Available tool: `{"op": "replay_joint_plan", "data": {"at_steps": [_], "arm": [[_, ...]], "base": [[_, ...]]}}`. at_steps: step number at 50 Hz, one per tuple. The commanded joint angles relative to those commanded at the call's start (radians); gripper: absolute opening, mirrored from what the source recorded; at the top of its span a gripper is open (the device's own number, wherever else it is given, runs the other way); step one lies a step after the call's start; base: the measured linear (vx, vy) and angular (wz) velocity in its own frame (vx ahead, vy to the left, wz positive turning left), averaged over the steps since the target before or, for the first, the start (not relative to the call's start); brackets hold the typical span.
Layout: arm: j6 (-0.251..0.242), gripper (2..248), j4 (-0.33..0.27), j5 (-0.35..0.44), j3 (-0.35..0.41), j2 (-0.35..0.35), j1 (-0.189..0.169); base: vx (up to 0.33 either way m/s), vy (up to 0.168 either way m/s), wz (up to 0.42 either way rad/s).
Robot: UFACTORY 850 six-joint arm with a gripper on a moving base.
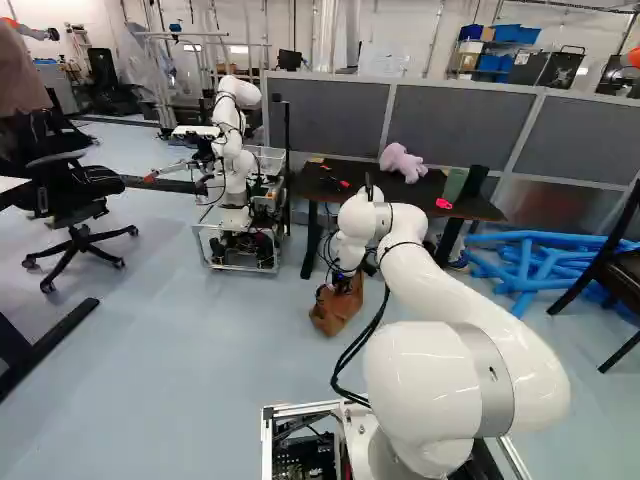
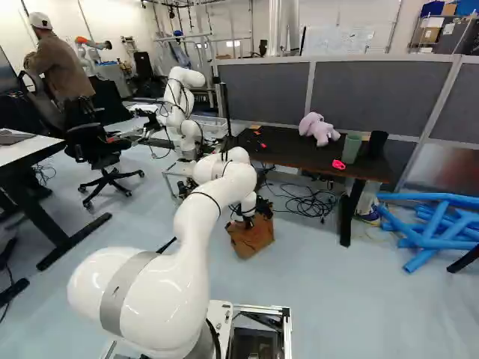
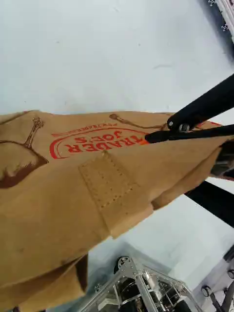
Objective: Pick up the bag on the ground and place it on the table
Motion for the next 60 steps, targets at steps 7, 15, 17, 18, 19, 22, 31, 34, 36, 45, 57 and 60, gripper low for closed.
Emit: {"op": "replay_joint_plan", "data": {"at_steps": [7, 15, 17, 18, 19, 22, 31, 34, 36, 45, 57, 60], "arm": [[0.000, 26, 0.015, -0.023, 0.041, 0.033, -0.001], [0.000, 26, 0.033, -0.040, 0.091, 0.072, -0.002], [0.000, 26, 0.036, -0.042, 0.104, 0.082, -0.003], [0.000, 26, 0.038, -0.042, 0.111, 0.087, -0.003], [0.000, 26, 0.039, -0.043, 0.117, 0.092, -0.003], [0.000, 26, 0.041, -0.044, 0.138, 0.107, -0.004], [0.000, 26, 0.035, -0.045, 0.199, 0.152, -0.007], [0.000, 26, 0.026, -0.045, 0.220, 0.167, -0.008], [0.000, 26, 0.019, -0.045, 0.233, 0.178, -0.008], [0.000, 26, -0.018, -0.045, 0.295, 0.223, -0.011], [0.000, 26, -0.069, -0.045, 0.371, 0.281, -0.015], [0.000, 26, -0.082, -0.045, 0.389, 0.295, -0.016]], "base": [[0.000, 0.000, 0.000], [0.000, 0.000, 0.000], [0.000, 0.000, 0.000], [0.000, 0.000, 0.000], [0.000, 0.000, 0.000], [0.000, 0.000, 0.000], [0.000, 0.000, 0.000], [0.000, 0.000, 0.000], [0.000, 0.000, 0.000], [0.000, 0.000, 0.000], [0.000, 0.000, 0.000], [0.000, 0.000, 0.000]]}}
